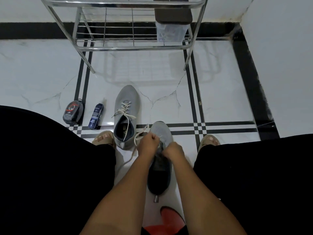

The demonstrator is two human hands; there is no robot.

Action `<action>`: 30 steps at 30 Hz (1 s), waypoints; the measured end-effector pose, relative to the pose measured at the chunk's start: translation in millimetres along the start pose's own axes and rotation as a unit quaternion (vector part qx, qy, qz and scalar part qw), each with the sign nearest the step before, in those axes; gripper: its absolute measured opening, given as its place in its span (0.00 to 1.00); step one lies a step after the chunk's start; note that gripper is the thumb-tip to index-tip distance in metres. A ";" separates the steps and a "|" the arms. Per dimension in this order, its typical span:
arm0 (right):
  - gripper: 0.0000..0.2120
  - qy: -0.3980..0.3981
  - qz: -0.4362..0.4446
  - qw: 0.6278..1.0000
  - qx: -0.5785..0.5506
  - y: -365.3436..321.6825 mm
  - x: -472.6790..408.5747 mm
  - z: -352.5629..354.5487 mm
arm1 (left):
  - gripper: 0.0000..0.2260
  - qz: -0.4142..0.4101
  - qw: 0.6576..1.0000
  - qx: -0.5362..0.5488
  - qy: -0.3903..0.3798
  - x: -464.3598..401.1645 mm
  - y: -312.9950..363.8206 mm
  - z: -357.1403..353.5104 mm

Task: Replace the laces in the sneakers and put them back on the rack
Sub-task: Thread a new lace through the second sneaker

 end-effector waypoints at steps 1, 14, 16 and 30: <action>0.15 0.010 0.007 1.000 0.003 1.0 -1.0 -6.2 | 0.12 -0.002 1.000 -0.024 0.000 1.0 0.3 -3.3; 0.15 0.025 -0.031 0.990 -0.138 22.2 -29.7 -2.3 | 0.10 -0.046 0.979 -0.163 0.109 -1.2 -7.4 -26.0; 0.14 0.026 -0.035 0.987 -0.153 23.8 -31.9 -3.7 | 0.10 -0.046 0.975 -0.187 0.110 0.8 -6.7 -28.0; 0.16 0.017 -0.003 0.986 -0.165 31.3 -37.2 -3.6 | 0.09 0.011 0.984 -0.132 0.115 1.7 -7.8 -39.9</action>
Point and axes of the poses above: each hand's wrist, its own x-axis away from the middle knuckle, its own z-axis out of the back of the hand, y = z × x, the point moved 3 cm from there along -x, towards the middle knuckle, and after that the axes turned 9 degrees about z, right-handed, at the moved point
